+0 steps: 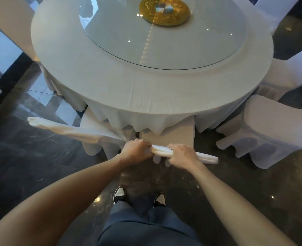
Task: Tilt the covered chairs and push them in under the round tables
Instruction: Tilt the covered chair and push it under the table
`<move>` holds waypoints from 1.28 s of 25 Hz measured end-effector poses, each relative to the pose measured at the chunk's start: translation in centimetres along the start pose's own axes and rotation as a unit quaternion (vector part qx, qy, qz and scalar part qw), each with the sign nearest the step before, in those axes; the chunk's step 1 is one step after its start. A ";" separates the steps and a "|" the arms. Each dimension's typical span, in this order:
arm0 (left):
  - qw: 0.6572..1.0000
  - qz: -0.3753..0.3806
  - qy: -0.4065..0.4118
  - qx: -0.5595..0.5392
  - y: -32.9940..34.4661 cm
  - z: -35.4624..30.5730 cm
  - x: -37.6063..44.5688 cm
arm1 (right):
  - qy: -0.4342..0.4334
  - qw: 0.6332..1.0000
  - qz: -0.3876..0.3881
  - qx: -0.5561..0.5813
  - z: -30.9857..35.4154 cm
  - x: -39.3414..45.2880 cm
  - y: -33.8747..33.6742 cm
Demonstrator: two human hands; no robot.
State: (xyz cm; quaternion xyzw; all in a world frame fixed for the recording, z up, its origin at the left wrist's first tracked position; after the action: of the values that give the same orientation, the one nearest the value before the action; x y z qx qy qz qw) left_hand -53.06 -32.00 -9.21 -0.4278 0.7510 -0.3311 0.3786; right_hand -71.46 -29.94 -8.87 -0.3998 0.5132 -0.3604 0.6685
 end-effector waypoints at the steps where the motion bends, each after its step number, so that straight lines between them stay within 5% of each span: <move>1: 1.000 -0.007 -0.006 0.008 -1.0 1.4 -0.4 | -0.006 1.000 0.005 -0.012 1.2 0.4 -0.1; 12: 0.971 0.001 -0.020 0.240 -8.9 17.4 -2.4 | 0.111 0.979 0.032 -0.167 8.3 3.8 1.6; 32: 0.971 0.047 -0.015 0.234 -8.7 14.7 0.8 | 0.144 0.980 0.033 -0.135 7.2 4.2 1.2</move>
State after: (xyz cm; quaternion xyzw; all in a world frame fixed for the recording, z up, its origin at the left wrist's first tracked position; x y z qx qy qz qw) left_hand -37.45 -38.89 -9.57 -0.2960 0.6661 -0.4733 0.4947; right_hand -63.46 -31.98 -10.54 -0.4129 0.6613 -0.3191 0.5389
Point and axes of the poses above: each hand's wrist, its own x-axis towards the middle knuckle, its own y-axis out of the palm, z = x × y, the point moved 6 cm from there along x, towards the middle knuckle, and after that the axes turned 6 degrees about -x, right-handed, at the moved point
